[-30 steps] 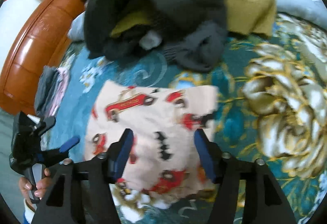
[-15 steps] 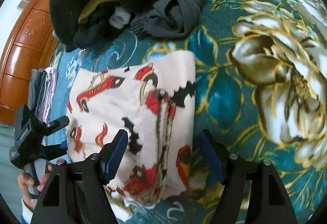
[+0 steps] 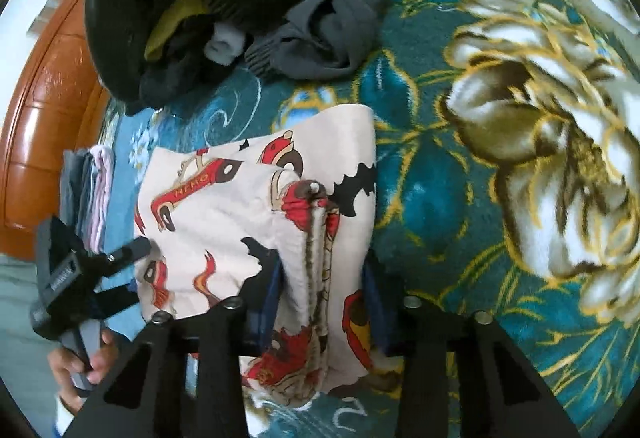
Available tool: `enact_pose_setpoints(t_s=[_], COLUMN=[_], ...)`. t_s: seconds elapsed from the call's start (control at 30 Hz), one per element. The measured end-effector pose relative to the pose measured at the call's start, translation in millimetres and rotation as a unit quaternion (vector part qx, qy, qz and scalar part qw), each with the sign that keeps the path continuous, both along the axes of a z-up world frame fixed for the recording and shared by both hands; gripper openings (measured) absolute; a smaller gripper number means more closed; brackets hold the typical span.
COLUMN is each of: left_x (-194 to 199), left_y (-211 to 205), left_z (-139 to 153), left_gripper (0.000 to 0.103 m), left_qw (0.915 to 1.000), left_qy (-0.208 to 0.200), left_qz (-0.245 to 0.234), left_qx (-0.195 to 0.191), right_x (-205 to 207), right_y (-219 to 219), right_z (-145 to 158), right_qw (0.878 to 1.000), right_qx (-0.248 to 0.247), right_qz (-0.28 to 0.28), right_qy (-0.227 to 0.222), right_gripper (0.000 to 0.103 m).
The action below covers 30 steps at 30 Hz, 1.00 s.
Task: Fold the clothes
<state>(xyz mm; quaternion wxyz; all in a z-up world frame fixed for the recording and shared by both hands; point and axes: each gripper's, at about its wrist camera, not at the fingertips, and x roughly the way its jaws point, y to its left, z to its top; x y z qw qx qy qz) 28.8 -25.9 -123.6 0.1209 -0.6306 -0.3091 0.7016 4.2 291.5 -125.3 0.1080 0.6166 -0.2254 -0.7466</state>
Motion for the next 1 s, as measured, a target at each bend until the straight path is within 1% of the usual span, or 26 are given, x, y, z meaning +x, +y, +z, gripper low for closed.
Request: enact_pose_setpoints(t_s=[0.03,0.07,0.1,0.17,0.27,0.33,0.47,0.57,0.67,0.73,0.8,0.87,0.93,1.0], left_x=[1.6,3.4,5.1,8.6,13.3,17.3,24.7,30.2,35.8,32.8,31.8,33.4,33.0,35.0], left_y=[-2.1,-4.4,-6.8,-11.4,-17.1,-23.2,-51.5,-72.9,-94.4,-102.3,-126.5,-153.6,-188.1,-220.2], left_z=[0.3,0.7,1.0,1.8,4.8,9.5,31.4,48.1,64.8,77.3,91.2,99.4,105.0,114.2], left_gripper=[0.054,0.044,0.043,0.032,0.026,0.024,0.023,0.023,0.023,0.023,0.023,0.023,0.023,0.023], left_qw=[1.0000,1.0000,0.9999,0.9998,0.9994,0.9989,0.9945,0.9890,0.9815,0.9781,0.9733,0.9681,0.9638,0.9611], left_qy=[0.001,0.003,0.004,0.008,0.016,0.030,0.069,0.098,0.127,0.152,0.173,0.182,0.183,0.187], left_qz=[0.002,0.004,0.007,0.012,0.017,0.019,0.051,0.076,0.100,0.110,0.129,0.157,0.183,0.199], left_qx=[0.003,0.007,0.010,0.016,0.026,0.032,0.060,0.081,0.102,0.090,0.079,0.073,0.065,0.042], right_x=[-0.3,-0.8,-1.3,-2.8,-5.2,-8.4,-19.0,-27.4,-41.4,-58.4,-77.4,-97.1,-113.3,-125.5], right_y=[-1.7,-2.3,-2.7,-2.7,-3.3,-7.9,-23.4,-42.1,-66.9,-93.4,-124.3,-170.2,-219.4,-265.7], right_z=[2.7,5.0,7.5,13.6,28.2,42.0,66.2,89.3,109.2,118.9,128.1,132.7,140.4,145.6], right_qw=[1.000,1.000,1.000,1.000,0.999,0.999,0.998,0.995,0.991,0.987,0.982,0.975,0.966,0.956], right_qx=[0.003,0.002,0.000,-0.009,-0.019,-0.019,-0.015,-0.015,-0.015,-0.017,-0.023,-0.030,-0.041,-0.050], right_qz=[-0.002,-0.006,-0.009,-0.013,-0.010,-0.001,0.024,0.057,0.091,0.117,0.146,0.178,0.219,0.256], right_qy=[0.002,0.004,0.006,0.010,0.023,0.038,0.062,0.081,0.100,0.110,0.120,0.129,0.132,0.136], right_gripper=[0.029,0.027,0.026,0.025,0.024,0.024,0.024,0.023,0.023,0.023,0.023,0.023,0.023,0.023])
